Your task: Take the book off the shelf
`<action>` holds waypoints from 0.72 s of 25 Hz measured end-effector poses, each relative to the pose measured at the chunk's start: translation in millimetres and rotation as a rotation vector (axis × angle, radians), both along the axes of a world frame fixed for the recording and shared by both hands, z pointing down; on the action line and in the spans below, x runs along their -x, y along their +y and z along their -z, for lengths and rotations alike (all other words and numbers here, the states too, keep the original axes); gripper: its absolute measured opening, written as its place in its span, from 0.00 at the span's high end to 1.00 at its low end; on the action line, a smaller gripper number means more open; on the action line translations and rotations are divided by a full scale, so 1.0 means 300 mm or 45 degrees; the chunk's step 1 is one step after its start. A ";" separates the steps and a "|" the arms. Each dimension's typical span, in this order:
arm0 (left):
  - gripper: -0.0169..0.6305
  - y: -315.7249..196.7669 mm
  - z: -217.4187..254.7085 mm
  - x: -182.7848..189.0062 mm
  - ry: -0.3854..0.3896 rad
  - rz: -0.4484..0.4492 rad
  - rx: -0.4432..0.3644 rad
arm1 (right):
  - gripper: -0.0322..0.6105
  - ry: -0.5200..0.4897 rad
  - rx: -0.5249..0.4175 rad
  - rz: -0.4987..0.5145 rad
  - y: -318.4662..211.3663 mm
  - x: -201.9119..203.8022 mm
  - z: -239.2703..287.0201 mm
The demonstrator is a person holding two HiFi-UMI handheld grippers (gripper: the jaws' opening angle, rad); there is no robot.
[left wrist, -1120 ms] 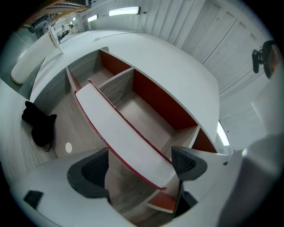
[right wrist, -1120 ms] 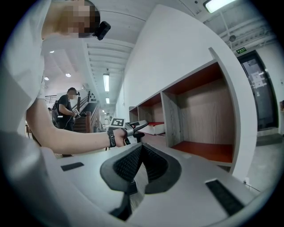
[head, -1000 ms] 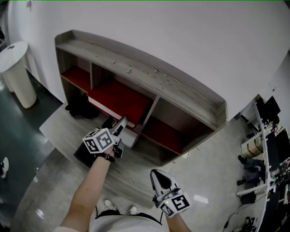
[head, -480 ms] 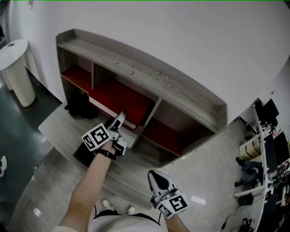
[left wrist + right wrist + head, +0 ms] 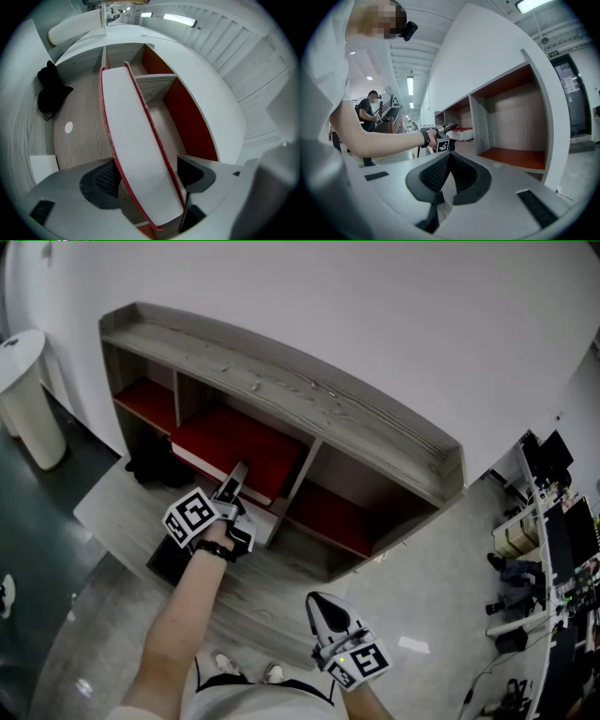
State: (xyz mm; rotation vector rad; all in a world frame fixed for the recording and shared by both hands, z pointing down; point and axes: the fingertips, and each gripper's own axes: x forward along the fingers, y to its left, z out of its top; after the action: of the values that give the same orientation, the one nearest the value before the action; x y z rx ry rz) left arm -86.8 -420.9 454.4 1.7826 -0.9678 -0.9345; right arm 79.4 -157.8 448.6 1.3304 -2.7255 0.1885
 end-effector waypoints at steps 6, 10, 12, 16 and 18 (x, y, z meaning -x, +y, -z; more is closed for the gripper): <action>0.49 0.003 -0.018 0.007 0.125 -0.016 -0.017 | 0.91 -0.006 -0.013 -0.004 -0.001 -0.017 0.012; 0.52 0.028 -0.014 0.026 0.247 -0.015 -0.051 | 0.91 -0.011 -0.016 0.000 -0.005 -0.023 0.015; 0.52 0.037 -0.017 0.031 0.233 -0.013 -0.052 | 0.91 -0.013 -0.013 0.004 -0.007 -0.020 0.012; 0.51 0.036 -0.014 0.017 0.214 -0.039 -0.052 | 0.91 -0.017 -0.015 0.014 0.006 -0.020 0.013; 0.51 0.031 -0.015 0.014 0.220 -0.038 -0.054 | 0.91 -0.019 -0.017 0.012 0.010 -0.026 0.015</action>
State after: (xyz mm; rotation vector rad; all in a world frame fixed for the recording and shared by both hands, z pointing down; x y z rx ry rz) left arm -91.1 -411.5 458.9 1.7149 -0.8148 -1.0782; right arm 87.3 -154.7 444.1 1.3242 -2.7496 0.1810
